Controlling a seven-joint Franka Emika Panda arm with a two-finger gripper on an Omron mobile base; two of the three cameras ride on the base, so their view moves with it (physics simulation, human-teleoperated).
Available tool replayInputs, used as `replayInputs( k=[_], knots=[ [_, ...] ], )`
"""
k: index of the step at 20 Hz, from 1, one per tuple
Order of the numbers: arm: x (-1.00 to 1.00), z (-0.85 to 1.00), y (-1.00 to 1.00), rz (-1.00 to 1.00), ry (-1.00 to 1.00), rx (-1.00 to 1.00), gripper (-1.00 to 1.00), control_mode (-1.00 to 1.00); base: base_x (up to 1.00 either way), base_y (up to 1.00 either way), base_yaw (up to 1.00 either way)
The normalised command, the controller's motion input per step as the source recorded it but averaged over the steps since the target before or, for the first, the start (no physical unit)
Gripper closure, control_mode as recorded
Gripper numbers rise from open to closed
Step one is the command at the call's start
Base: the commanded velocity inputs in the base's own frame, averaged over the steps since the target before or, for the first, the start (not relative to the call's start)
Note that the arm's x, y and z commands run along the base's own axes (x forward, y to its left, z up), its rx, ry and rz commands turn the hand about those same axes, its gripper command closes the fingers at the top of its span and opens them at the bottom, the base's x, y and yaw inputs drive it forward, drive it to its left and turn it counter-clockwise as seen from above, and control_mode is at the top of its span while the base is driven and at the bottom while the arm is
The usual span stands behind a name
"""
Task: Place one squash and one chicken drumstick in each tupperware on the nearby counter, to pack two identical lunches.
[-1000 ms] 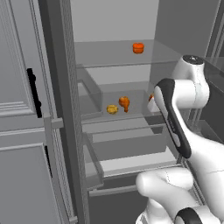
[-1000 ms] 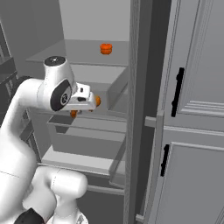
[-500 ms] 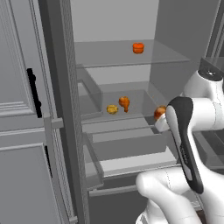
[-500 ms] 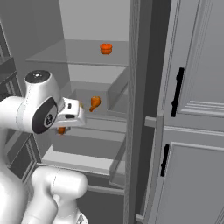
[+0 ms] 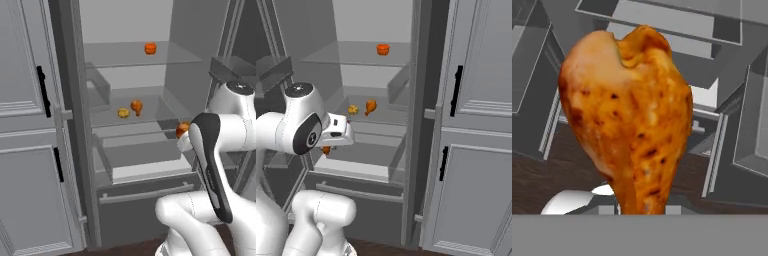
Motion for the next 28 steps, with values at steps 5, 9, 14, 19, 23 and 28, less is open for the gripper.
replayInputs(
  k=[5, 9, 14, 19, 23, 28],
  knots=[
    [0.00, 0.00, 0.00, 0.00, 0.00, 0.00, 1.00, 1.00, -1.00, 0.00, 0.00],
    [0.00, 0.00, 0.00, 0.00, 0.00, 0.00, 1.00, 1.00, -1.00, 0.00, 0.00],
    [0.00, 0.00, 0.00, 0.00, 0.00, 0.00, 1.00, 1.00, -1.00, 0.33, 0.27],
    [0.00, 0.00, 0.00, 0.00, 0.00, 0.00, 1.00, 1.00, -0.26, 0.58, 0.83],
    [0.00, 0.00, 0.00, 0.00, 0.00, 0.00, 1.00, 1.00, 0.00, 0.43, 0.92],
    [0.00, 0.00, 0.00, 0.00, 0.00, 0.00, 1.00, 1.00, 0.65, 0.16, 0.71]
  ],
)
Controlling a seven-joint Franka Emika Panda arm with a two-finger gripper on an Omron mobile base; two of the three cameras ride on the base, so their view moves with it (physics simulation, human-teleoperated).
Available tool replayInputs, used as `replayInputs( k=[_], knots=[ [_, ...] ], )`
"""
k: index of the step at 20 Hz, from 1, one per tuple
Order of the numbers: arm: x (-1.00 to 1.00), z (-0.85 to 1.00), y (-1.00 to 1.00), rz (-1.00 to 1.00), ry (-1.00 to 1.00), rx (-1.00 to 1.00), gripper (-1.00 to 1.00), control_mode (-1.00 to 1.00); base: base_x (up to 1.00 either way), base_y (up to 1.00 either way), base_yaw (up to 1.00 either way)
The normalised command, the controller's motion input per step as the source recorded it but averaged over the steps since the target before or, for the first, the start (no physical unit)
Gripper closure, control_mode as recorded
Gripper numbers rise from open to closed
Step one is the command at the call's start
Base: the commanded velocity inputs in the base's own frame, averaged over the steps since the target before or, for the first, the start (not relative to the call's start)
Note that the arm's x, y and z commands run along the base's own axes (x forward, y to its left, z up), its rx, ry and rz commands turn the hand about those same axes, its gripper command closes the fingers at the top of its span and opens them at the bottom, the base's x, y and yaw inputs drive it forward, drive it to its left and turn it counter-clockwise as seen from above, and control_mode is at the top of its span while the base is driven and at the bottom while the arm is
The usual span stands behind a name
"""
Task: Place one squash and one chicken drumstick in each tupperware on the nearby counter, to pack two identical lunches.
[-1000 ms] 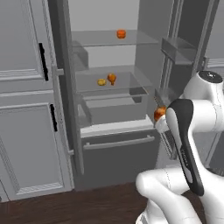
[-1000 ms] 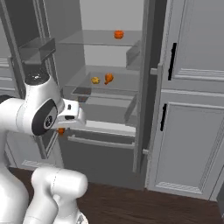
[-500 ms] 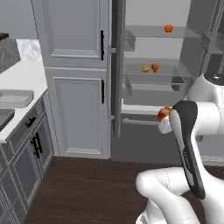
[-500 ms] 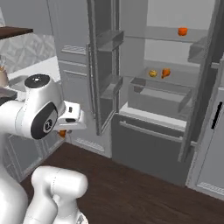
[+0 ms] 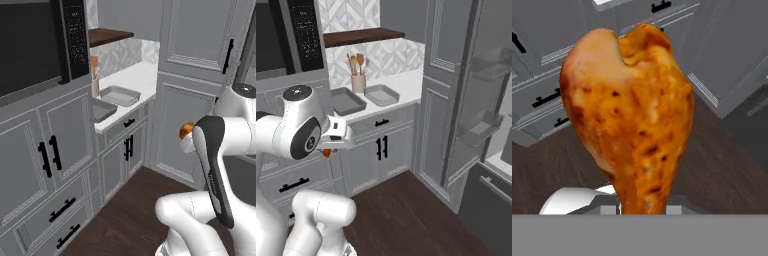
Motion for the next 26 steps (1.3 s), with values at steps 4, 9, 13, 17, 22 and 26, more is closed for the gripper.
replayInputs(
  k=[4, 9, 13, 17, 22, 26],
  knots=[
    [0.00, 0.00, 0.00, 0.00, 0.00, 0.00, 1.00, 1.00, 1.00, 0.00, 0.39],
    [0.00, 0.00, 0.00, 0.00, 0.00, 0.00, 1.00, 1.00, 0.77, 0.00, 0.21],
    [0.00, 0.00, 0.00, 0.00, 0.00, 0.00, 1.00, 1.00, 0.63, 0.00, 0.18],
    [0.00, 0.00, 0.00, 0.00, 0.00, 0.00, 1.00, 1.00, 0.56, -0.14, 0.14],
    [0.00, 0.00, 0.00, 0.00, 0.00, 0.00, 1.00, 1.00, 0.56, -0.27, 0.17],
    [0.00, 0.00, 0.00, 0.00, 0.00, 0.00, 1.00, 1.00, 0.64, -0.22, 0.18]
  ],
)
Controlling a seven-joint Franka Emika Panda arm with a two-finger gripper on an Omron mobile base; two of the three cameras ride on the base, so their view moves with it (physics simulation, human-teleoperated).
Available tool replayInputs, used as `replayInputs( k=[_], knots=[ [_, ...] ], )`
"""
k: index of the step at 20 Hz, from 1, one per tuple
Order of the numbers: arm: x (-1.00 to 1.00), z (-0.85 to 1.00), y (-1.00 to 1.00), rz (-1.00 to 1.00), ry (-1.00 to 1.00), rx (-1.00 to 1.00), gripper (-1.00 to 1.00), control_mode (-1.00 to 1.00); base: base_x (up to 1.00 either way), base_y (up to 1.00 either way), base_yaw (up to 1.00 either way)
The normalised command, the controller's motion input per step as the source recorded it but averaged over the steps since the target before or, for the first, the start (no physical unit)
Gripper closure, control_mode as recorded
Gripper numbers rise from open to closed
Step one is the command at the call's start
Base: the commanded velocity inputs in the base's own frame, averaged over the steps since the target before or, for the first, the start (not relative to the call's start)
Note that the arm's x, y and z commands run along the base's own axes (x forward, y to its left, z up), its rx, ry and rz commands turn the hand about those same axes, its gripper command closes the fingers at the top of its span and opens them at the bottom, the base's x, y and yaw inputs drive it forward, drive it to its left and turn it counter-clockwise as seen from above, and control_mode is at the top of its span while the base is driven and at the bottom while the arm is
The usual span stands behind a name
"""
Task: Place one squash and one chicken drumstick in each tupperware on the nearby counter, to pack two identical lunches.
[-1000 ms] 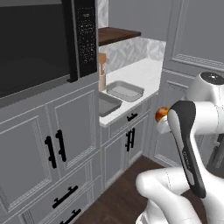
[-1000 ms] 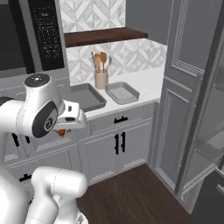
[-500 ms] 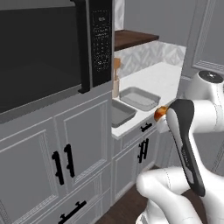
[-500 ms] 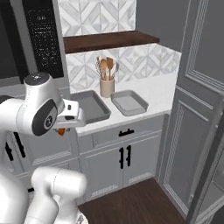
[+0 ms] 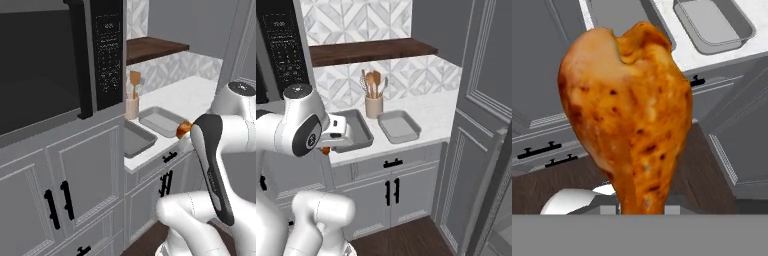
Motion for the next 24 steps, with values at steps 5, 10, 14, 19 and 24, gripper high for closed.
replayInputs(
  k=[5, 10, 14, 19, 24],
  knots=[
    [0.00, 0.00, 0.00, 0.00, 0.00, 0.00, 1.00, 1.00, 0.60, -0.28, 0.21],
    [0.00, 0.00, 0.00, 0.00, 0.00, 0.00, 1.00, 1.00, 0.32, -0.25, 0.35],
    [0.00, 0.00, 0.00, 0.00, 0.00, 0.00, 1.00, 1.00, 0.51, -0.05, 0.34],
    [0.00, 0.00, 0.00, 0.00, 0.00, 0.00, 1.00, 1.00, 0.31, -0.11, 0.23],
    [0.00, 0.00, 0.00, 0.00, 0.00, 0.00, 1.00, 1.00, 0.01, 0.00, 0.00]
  ],
)
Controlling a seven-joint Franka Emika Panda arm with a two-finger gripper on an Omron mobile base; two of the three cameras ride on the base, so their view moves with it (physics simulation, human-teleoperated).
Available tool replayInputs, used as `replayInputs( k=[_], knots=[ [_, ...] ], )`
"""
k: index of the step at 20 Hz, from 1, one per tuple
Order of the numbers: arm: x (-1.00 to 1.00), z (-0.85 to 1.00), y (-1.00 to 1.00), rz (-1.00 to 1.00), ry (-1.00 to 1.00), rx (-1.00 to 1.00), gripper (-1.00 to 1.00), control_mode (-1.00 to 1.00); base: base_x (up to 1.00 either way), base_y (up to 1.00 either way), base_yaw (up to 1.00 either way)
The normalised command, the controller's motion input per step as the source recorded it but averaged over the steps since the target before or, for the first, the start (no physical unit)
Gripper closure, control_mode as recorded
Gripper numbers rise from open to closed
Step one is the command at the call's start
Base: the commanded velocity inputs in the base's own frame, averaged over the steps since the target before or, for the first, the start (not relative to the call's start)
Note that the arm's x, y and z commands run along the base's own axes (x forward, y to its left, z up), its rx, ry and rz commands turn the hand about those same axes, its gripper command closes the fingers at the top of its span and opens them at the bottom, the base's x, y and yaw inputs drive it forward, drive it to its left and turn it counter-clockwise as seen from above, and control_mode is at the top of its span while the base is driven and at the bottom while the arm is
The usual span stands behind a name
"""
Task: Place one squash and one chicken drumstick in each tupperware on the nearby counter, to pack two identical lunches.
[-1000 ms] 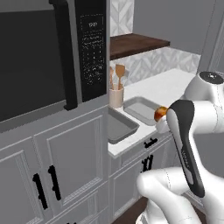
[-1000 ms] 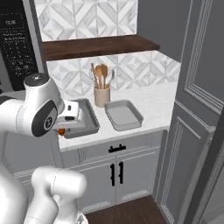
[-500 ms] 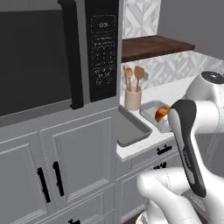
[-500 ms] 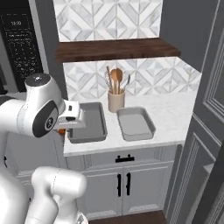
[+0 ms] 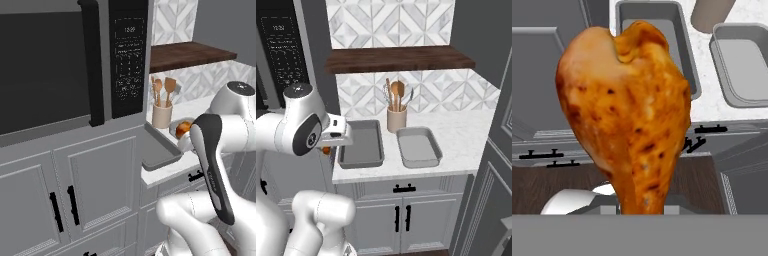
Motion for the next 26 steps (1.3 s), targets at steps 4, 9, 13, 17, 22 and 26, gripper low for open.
replayInputs(
  k=[4, 9, 13, 17, 22, 26],
  knots=[
    [0.61, 0.00, -0.18, 0.17, 0.00, 0.02, 1.00, -1.00, 0.08, 0.00, 0.03],
    [1.00, -0.01, -0.40, 0.30, 0.00, 0.04, 1.00, -1.00, 0.00, 0.00, 0.00],
    [1.00, -0.01, -0.34, 0.32, 0.04, 0.03, 1.00, -1.00, 0.00, 0.00, 0.00],
    [1.00, -0.12, -0.04, 0.22, 0.19, 0.00, 1.00, -1.00, 0.00, 0.00, 0.00],
    [1.00, -0.41, 0.00, 0.21, 0.25, 0.00, 1.00, -1.00, 0.00, 0.00, 0.00],
    [0.98, -0.97, 0.00, 0.17, 0.28, 0.00, 1.00, -1.00, 0.00, 0.00, 0.00]
  ],
)
